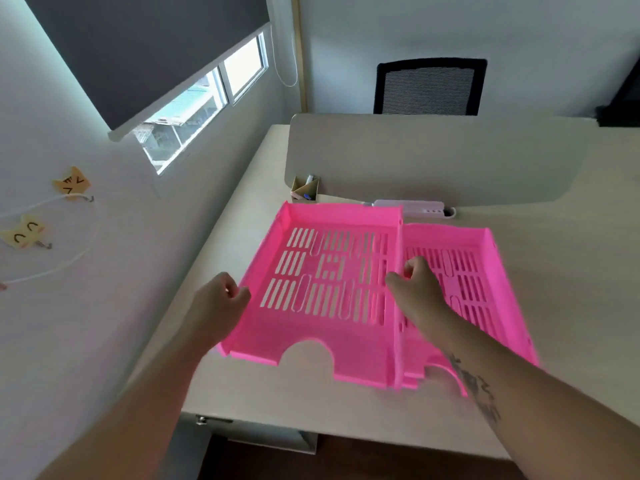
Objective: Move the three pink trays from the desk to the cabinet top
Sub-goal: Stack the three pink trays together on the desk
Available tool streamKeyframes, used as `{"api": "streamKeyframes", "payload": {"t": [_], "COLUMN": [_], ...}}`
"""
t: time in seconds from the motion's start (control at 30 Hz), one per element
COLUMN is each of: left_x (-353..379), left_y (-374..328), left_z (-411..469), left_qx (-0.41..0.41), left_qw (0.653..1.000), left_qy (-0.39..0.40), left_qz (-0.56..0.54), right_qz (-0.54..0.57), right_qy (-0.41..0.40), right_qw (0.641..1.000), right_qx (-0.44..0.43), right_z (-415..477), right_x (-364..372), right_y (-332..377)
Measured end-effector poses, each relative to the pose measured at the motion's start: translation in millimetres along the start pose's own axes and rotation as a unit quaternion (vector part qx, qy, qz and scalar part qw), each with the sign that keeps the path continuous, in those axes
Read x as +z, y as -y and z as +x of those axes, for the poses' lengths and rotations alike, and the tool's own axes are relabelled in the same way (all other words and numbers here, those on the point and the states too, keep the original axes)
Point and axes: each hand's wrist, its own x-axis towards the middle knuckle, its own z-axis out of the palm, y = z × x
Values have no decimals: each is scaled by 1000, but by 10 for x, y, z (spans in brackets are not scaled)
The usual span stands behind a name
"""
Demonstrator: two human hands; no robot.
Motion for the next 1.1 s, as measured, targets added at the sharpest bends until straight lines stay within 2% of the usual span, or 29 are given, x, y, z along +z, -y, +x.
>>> {"api": "streamKeyframes", "payload": {"t": [0.13,0.27,0.47,0.67,0.93,1.1], "left_x": [230,568,1136,1436,1547,1567], "left_y": [-665,-1186,-1650,-1655,-1598,-1581], "left_z": [-324,-552,-737,-738,-745,-761], "left_qx": [36,47,59,39,12,-24], "left_qw": [998,998,996,995,995,986], "left_qy": [-47,-5,37,76,68,97], "left_qz": [-33,-49,-56,-46,-72,-132], "right_qz": [14,13,0,6,-8,-21], "right_qy": [-41,-79,-69,-34,-32,-24], "right_qw": [998,996,998,999,999,999], "right_qx": [-40,-47,3,42,44,42], "right_z": [47,129,302,411,536,552], "right_x": [-675,-1234,-1790,-1772,-1640,-1638], "right_y": [-221,-443,-848,-1141,-1221,-1192]}}
